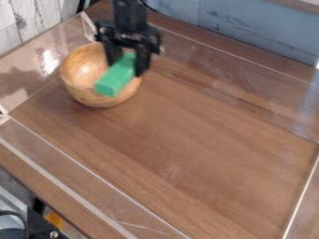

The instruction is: Remove the green block from inside the brown bowl and put it on the table

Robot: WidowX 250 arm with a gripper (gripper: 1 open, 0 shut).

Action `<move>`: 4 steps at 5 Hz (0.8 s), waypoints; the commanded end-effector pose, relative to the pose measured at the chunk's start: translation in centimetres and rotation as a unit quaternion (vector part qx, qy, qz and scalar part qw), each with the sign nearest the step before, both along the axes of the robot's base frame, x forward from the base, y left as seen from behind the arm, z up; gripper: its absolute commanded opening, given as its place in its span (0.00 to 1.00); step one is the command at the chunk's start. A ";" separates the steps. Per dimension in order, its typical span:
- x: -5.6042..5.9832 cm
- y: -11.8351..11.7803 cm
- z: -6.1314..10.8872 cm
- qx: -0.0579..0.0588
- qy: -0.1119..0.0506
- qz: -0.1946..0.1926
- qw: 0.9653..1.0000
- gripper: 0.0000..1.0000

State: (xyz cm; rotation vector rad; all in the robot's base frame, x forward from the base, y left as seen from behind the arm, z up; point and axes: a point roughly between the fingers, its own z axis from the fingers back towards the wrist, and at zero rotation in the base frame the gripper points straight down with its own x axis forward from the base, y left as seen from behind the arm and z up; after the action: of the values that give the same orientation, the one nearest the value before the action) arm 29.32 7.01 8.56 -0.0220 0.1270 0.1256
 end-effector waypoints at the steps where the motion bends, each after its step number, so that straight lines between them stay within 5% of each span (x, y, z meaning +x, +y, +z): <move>1: 0.4 -2.6 1.2 0.012 -0.027 -0.022 0.999 0.00; 4: 0.1 -6.9 -2.3 0.021 -0.014 -0.054 0.998 0.00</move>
State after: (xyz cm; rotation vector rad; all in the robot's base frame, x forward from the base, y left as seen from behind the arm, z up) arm 28.87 0.13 5.16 0.0222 0.1406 0.0248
